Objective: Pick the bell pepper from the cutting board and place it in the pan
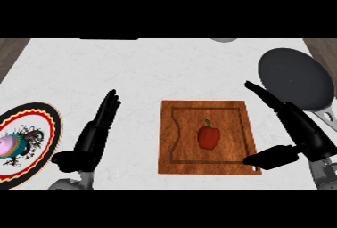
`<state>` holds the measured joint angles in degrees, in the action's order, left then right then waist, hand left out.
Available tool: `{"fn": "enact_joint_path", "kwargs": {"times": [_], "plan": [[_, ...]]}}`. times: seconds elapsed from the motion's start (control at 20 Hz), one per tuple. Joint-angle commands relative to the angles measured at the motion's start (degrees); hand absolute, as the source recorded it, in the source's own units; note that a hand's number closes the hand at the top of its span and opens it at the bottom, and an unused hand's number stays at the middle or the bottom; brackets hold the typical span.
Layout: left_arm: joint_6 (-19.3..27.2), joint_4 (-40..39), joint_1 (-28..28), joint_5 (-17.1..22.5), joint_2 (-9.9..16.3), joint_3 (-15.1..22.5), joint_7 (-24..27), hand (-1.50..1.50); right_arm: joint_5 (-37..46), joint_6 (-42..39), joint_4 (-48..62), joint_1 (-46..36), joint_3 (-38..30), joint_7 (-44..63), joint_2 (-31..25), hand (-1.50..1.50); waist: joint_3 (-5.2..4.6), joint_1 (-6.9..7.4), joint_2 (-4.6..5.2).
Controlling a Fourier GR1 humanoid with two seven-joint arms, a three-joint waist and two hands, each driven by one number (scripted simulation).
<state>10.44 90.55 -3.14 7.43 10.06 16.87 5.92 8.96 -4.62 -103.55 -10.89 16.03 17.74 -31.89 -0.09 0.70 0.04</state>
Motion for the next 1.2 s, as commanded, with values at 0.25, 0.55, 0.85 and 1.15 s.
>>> {"fn": "enact_joint_path", "kwargs": {"times": [0.25, 0.55, 0.85, 1.15], "plan": [[-2.44, -4.03, -1.0, 0.45, 0.41, -2.46, 3.12, 0.0, 6.33, -14.42, 6.41, -11.97, 11.19, 13.85, 1.05, -1.5, 0.0, -0.02, 0.11], [-3.65, -0.75, -0.53, 0.74, 0.29, -3.03, 0.16, 0.0, 15.23, -14.8, 17.14, -13.46, 15.85, 14.49, 9.41, -1.5, 0.08, -0.27, 0.02], [-2.43, 2.21, 1.53, -2.79, -2.22, -2.82, -1.44, 0.0, 18.84, -19.46, 16.37, -12.02, 9.84, 14.65, 12.92, -1.5, 0.08, -0.54, -0.07], [-4.24, -0.79, 1.06, -2.47, -3.46, -5.37, -0.17, 0.0, 28.27, -12.1, 19.35, -6.99, 12.45, 12.11, 19.49, -1.5, 0.09, -0.61, -0.05]]}}
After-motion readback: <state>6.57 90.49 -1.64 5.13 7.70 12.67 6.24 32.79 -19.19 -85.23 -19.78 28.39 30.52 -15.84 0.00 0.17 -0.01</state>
